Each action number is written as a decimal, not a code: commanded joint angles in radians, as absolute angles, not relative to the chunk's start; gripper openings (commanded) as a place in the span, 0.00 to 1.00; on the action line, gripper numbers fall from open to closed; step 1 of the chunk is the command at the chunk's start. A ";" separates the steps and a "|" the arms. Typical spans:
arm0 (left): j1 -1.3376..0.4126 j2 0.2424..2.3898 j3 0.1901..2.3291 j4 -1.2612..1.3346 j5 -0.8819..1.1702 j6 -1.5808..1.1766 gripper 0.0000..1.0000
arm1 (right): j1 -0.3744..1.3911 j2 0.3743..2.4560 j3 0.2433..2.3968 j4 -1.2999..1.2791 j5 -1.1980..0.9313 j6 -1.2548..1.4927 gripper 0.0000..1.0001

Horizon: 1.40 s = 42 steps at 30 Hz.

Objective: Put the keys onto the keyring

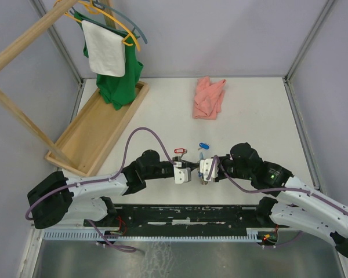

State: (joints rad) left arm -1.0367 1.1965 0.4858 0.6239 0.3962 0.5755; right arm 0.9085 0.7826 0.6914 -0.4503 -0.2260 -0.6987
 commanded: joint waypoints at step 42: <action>-0.951 1.268 0.691 0.444 0.629 0.208 0.03 | 0.945 0.684 0.685 -0.341 -0.300 -0.717 0.01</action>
